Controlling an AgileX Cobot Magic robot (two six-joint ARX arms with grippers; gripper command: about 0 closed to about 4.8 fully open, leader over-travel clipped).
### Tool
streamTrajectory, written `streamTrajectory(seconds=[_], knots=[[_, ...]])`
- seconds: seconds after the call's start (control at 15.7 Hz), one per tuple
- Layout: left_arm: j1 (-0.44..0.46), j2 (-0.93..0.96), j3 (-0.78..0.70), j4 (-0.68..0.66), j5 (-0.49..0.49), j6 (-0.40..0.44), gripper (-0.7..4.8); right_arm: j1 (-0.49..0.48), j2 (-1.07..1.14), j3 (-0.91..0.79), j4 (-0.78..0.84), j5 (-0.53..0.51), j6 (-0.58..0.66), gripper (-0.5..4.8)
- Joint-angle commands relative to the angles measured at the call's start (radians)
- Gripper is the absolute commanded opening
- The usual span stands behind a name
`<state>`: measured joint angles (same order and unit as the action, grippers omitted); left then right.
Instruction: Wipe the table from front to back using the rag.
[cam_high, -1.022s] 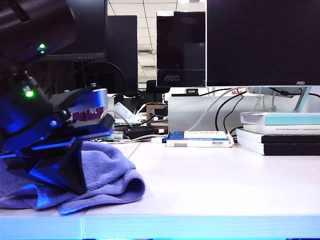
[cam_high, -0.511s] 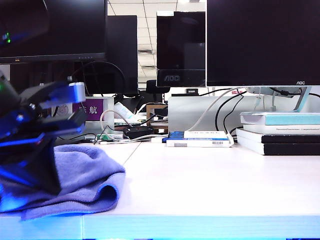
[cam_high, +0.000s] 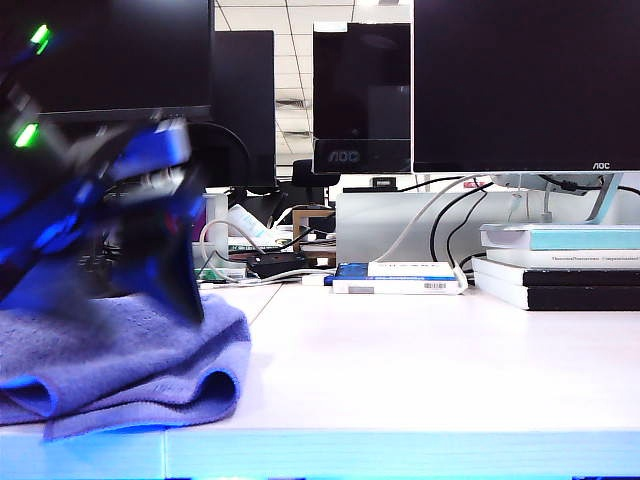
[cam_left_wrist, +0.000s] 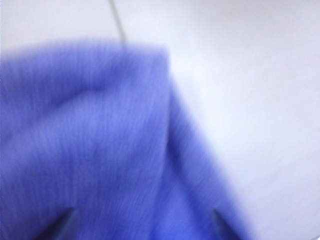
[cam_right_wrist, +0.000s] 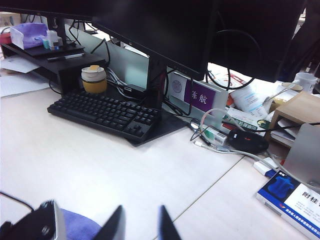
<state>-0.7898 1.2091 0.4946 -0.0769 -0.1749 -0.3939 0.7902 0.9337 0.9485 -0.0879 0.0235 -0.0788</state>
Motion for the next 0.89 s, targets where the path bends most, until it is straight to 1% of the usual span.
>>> streamTrajectory(seconds=[0.06, 0.13, 0.19, 0.26, 0.32, 0.38, 0.51, 0.57, 0.64, 0.77, 0.83, 0.89], knots=[[0.000, -0.020, 0.118, -0.071, -0.009, 0.049, 3.66, 0.000, 0.001, 0.003, 0.009, -0.003, 0.001, 0.86], [0.000, -0.022, 0.156, -0.095, -0.018, 0.072, 3.10, 0.000, 0.002, 0.003, 0.008, -0.003, 0.000, 0.41], [0.000, -0.025, 0.203, -0.137, -0.040, 0.098, 0.78, 0.000, 0.005, 0.003, 0.008, -0.003, 0.000, 0.05], [0.000, -0.032, 0.253, -0.174, -0.069, 0.122, -0.06, 0.000, 0.006, 0.003, 0.010, -0.002, 0.000, -0.02], [0.000, -0.046, 0.288, -0.178, -0.076, 0.154, -0.05, 0.000, 0.005, 0.003, 0.014, 0.001, 0.002, -0.02], [0.000, -0.069, 0.306, -0.169, -0.076, 0.162, -0.05, 0.000, 0.000, 0.003, 0.017, 0.003, 0.010, -0.02], [-0.002, -0.159, 0.329, -0.161, -0.111, 0.165, -0.05, -0.001, -0.027, 0.003, 0.008, 0.006, 0.033, -0.02], [-0.002, -0.216, 0.331, -0.163, -0.121, 0.185, -0.05, -0.001, -0.047, 0.002, 0.001, 0.019, 0.033, -0.02], [-0.002, -0.331, 0.331, -0.190, -0.143, 0.220, -0.05, -0.001, -0.082, 0.000, -0.030, 0.045, 0.033, -0.02], [-0.002, -0.498, 0.331, -0.266, -0.149, 0.276, -0.05, -0.001, -0.141, -0.039, -0.049, 0.073, 0.033, -0.02], [-0.002, -0.583, 0.331, -0.326, -0.157, 0.294, -0.05, -0.001, -0.177, -0.080, -0.034, 0.097, 0.033, -0.02], [-0.002, -0.678, 0.331, -0.413, -0.161, 0.311, -0.05, -0.001, -0.222, -0.137, -0.008, 0.108, 0.034, -0.02]])
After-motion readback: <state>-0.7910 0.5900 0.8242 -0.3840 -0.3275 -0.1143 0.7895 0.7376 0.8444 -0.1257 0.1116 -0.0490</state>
